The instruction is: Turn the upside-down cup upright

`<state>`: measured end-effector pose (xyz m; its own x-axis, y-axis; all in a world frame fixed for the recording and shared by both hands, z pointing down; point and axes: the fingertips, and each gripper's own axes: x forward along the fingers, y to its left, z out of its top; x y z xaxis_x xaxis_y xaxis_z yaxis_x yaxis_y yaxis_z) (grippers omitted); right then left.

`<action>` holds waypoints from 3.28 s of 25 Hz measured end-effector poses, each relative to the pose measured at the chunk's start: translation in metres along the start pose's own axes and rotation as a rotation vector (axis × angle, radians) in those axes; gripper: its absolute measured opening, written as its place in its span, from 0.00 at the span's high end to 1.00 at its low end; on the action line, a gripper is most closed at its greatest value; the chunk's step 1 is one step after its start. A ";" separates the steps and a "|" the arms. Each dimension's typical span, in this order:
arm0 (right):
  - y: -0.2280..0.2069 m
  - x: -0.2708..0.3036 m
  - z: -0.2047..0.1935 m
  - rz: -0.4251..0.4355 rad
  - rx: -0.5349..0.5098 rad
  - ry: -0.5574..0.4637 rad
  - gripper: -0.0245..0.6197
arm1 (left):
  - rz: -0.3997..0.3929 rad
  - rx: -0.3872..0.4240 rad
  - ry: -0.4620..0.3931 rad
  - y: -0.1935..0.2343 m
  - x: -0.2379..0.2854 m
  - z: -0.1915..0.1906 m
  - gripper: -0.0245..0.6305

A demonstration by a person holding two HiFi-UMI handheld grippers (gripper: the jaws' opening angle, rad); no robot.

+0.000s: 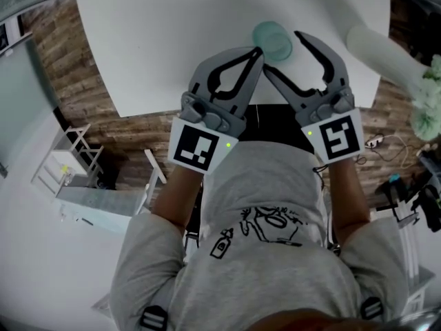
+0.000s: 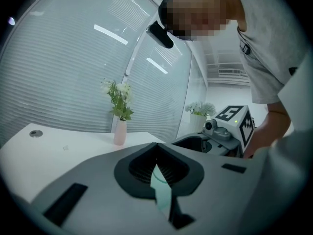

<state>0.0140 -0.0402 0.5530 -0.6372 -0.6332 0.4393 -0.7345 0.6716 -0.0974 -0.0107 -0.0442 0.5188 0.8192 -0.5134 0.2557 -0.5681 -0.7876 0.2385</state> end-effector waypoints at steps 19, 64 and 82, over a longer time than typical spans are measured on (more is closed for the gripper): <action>-0.003 0.019 -0.041 -0.005 -0.037 0.051 0.46 | 0.012 0.021 0.041 0.003 0.009 -0.040 0.96; -0.019 -0.003 0.016 -0.023 -0.055 -0.033 0.46 | 0.004 0.064 0.007 -0.001 0.011 0.009 0.96; -0.009 -0.032 0.086 -0.025 -0.077 -0.101 0.46 | -0.004 0.098 -0.045 -0.014 -0.008 0.071 0.96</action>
<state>0.0213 -0.0590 0.4632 -0.6423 -0.6829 0.3480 -0.7326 0.6804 -0.0170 -0.0038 -0.0531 0.4470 0.8255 -0.5229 0.2123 -0.5559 -0.8184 0.1459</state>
